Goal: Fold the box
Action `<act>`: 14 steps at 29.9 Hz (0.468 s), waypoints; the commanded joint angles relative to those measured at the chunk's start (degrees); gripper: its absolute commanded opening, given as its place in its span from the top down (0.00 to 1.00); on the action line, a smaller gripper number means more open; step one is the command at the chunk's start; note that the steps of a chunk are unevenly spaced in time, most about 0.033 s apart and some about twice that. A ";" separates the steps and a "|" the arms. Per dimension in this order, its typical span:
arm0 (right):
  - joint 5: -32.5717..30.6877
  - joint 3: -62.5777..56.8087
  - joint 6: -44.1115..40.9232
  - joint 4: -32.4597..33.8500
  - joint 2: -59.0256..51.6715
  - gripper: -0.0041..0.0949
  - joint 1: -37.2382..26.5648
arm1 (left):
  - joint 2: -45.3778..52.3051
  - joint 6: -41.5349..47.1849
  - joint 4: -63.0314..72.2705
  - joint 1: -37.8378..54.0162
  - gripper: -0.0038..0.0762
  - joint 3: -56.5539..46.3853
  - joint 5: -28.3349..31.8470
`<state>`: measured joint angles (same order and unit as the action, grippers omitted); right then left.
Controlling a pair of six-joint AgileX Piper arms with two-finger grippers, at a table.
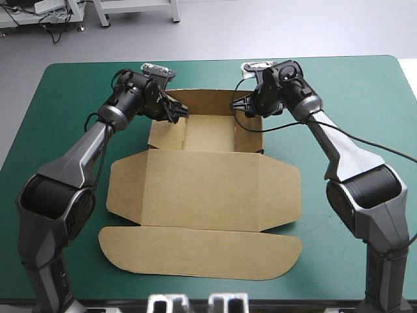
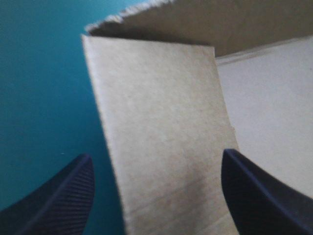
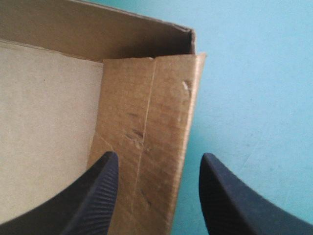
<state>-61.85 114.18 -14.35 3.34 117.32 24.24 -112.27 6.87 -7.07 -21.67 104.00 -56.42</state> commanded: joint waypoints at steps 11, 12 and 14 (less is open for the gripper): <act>-3.04 1.95 2.51 -0.51 -11.76 0.49 -0.40 | 6.17 -2.85 -2.17 -0.23 0.38 15.10 -13.53; -4.19 1.95 2.55 -0.51 -12.38 0.49 -0.40 | 7.41 -4.08 -1.92 -0.23 0.41 15.38 -14.30; -6.48 1.95 2.80 -0.71 -13.67 0.49 -0.40 | 10.25 -5.74 -2.36 -0.23 0.47 15.54 -16.96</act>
<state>-67.16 114.34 -12.56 2.71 108.78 24.13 -109.12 3.29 -9.12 -21.67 117.09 -71.15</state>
